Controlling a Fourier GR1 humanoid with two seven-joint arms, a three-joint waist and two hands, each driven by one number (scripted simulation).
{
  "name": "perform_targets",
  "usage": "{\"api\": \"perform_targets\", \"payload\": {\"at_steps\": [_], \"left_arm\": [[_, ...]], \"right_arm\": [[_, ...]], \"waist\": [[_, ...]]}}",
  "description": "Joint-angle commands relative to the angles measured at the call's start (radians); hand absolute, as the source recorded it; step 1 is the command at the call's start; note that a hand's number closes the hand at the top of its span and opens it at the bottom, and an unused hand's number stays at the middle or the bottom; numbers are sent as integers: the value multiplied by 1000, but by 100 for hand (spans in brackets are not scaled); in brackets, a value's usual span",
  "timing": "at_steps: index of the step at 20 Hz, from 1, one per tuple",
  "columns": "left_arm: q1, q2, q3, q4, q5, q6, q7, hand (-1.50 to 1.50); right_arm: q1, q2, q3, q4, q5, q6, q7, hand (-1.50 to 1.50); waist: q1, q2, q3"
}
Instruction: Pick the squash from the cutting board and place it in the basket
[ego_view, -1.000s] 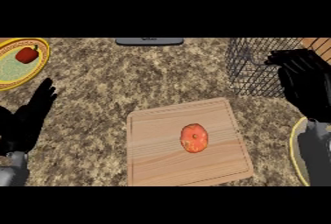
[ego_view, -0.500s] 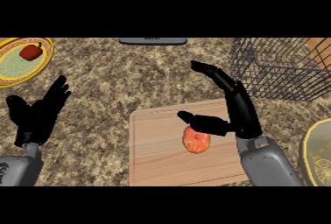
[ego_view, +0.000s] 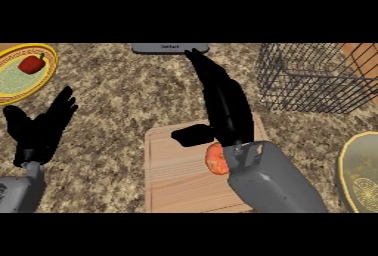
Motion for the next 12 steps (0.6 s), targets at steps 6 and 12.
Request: {"api": "perform_targets", "payload": {"at_steps": [6, 12], "left_arm": [[-12, 23, 31, 17, 8, -16, -4, 0], [3, -8, 23, 29, -4, -6, -38, 0]], "right_arm": [[-292, -112, -101, -50, 67, 496, 577, -150], [-280, -108, -219, -109, -217, 737, 665, -150]], "waist": [[-21, -7, 2], [-32, -2, 4]]}}
